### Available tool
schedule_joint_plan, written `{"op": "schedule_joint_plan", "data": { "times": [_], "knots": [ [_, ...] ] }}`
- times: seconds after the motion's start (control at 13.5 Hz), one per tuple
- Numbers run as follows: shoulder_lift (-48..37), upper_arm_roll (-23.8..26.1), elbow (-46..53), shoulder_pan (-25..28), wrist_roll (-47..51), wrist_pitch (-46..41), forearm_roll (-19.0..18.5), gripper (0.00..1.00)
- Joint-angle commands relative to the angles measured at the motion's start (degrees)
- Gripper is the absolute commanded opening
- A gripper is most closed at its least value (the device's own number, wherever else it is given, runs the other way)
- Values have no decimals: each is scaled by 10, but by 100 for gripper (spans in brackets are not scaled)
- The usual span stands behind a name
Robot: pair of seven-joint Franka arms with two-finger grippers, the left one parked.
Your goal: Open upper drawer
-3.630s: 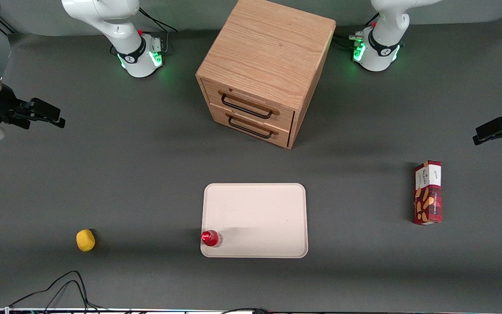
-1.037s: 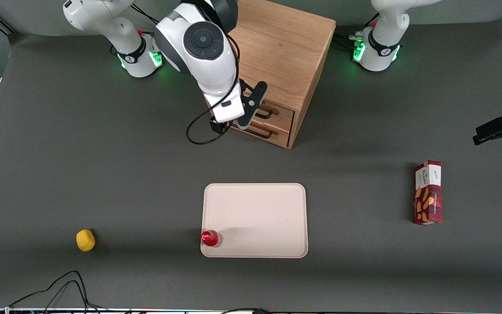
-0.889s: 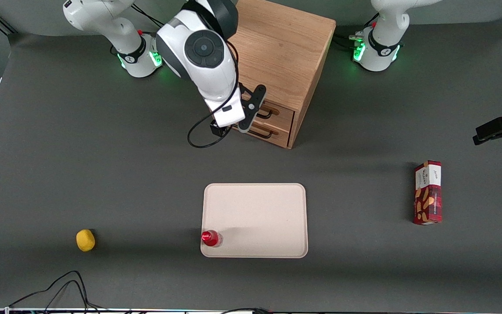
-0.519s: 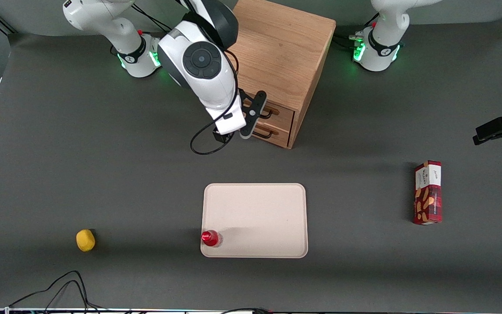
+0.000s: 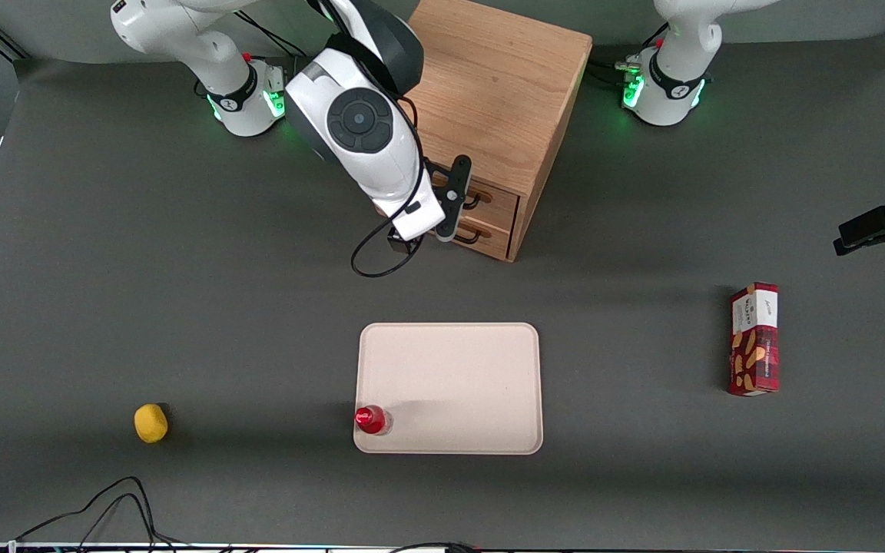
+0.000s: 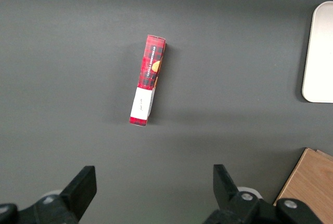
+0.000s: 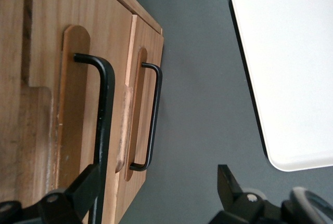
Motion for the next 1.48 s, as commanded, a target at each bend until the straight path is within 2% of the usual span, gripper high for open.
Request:
{"op": "schedule_joint_plan", "data": {
  "times": [0.0,0.59,1.41],
  "knots": [
    [0,7,1,-15,-50,-2,56,100],
    [17,10,-8,-21,-67,2,85,100],
    [37,17,-13,-39,-72,15,84,100]
  ]
}}
